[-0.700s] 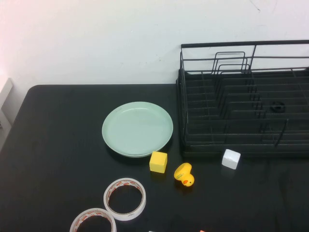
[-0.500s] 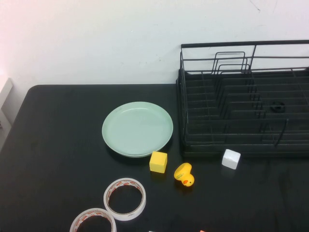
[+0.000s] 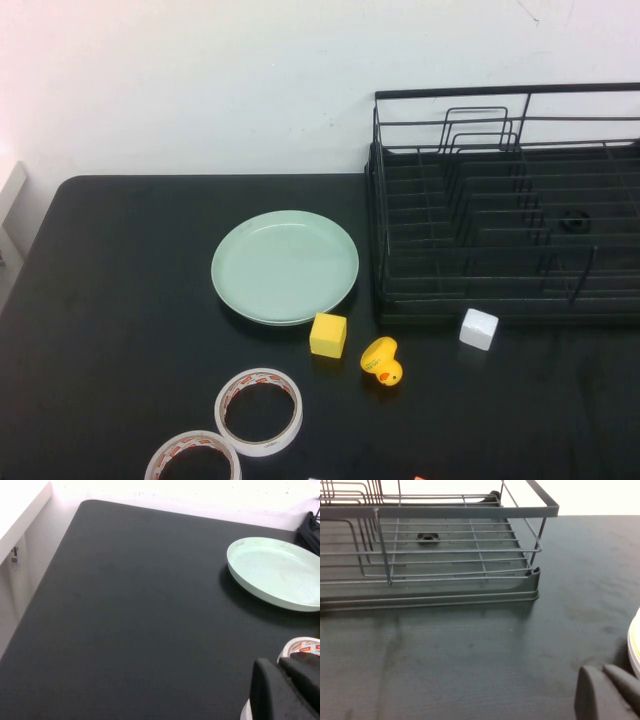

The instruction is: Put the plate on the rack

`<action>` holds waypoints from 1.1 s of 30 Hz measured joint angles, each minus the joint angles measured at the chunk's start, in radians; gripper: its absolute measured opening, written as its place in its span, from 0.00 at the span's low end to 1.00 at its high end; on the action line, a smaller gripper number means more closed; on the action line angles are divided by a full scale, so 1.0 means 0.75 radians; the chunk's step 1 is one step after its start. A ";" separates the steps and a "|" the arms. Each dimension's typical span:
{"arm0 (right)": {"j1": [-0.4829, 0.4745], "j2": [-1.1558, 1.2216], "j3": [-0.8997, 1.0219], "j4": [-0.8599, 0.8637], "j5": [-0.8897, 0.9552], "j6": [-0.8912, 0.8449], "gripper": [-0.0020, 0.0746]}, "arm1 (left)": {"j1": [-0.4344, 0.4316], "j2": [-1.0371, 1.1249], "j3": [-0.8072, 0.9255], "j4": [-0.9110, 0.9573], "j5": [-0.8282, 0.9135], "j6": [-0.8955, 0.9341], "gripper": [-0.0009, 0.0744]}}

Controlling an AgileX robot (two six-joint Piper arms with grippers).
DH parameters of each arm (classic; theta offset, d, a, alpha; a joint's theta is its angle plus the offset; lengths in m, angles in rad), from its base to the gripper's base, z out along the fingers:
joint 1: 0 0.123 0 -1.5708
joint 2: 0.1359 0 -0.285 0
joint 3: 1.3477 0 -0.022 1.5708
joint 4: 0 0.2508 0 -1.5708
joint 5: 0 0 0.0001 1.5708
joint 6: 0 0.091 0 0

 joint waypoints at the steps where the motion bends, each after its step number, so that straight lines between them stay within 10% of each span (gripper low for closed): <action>1: 0.000 0.000 0.000 0.000 0.000 0.000 0.02 | 0.000 0.000 0.000 0.000 0.000 0.000 0.01; 19: 0.000 0.000 0.000 0.000 0.000 0.000 0.02 | 0.000 0.000 0.002 0.023 -0.054 -0.030 0.01; 33: 0.000 0.000 0.000 -0.114 -0.004 0.000 0.02 | 0.000 0.000 0.004 -0.911 -0.396 -0.449 0.01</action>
